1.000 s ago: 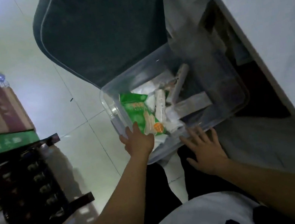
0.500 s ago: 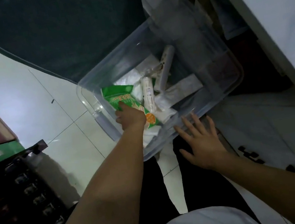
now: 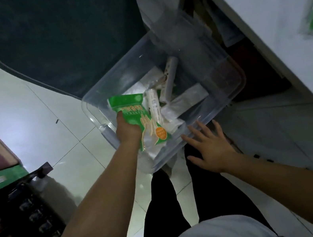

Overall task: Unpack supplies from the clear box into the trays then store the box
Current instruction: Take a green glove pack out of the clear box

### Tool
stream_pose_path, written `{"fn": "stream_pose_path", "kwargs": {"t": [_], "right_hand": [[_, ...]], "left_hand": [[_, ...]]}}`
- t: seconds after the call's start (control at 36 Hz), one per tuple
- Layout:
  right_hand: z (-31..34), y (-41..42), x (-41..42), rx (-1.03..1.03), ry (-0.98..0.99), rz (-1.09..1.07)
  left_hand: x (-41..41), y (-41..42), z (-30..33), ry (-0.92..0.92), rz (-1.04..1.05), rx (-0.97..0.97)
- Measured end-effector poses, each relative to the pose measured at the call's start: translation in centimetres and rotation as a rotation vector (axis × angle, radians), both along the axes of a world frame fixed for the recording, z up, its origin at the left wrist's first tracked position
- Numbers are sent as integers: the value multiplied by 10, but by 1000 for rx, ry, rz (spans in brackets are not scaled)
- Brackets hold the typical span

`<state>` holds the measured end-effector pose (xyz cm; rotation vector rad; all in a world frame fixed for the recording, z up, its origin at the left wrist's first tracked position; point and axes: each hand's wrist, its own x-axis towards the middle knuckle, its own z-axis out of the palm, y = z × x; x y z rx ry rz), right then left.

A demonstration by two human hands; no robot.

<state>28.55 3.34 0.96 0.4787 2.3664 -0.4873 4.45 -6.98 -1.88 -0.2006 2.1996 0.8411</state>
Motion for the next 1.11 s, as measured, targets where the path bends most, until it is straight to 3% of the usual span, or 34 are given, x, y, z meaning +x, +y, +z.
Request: {"fn": "stream_pose_path", "kwargs": {"t": [0.11, 0.19, 0.25, 0.36, 0.47, 0.83, 0.97, 1.11], "right_hand": [[25, 2, -13, -57, -12, -118], [51, -2, -25, -150, 72, -329], [71, -5, -35, -314, 173, -532], [119, -11, -58, -876, 409, -978], [166, -10, -67, -1026, 413, -1309], [261, 15, -6, -861, 795, -1359], [265, 42, 32, -451, 881, -1274], [258, 77, 56, -206, 876, -1123]], "left_hand": [[11, -21, 62, 40, -132, 97], [14, -45, 109, 14, -98, 241], [15, -63, 137, -25, -55, 334], [12, -97, 175, -145, 27, 547], [14, -109, 188, -296, 78, 737], [36, -16, 226, -481, -261, 1036], [62, 39, 239, -576, -390, 1018], [91, 99, 250, -602, -439, 987]]}}
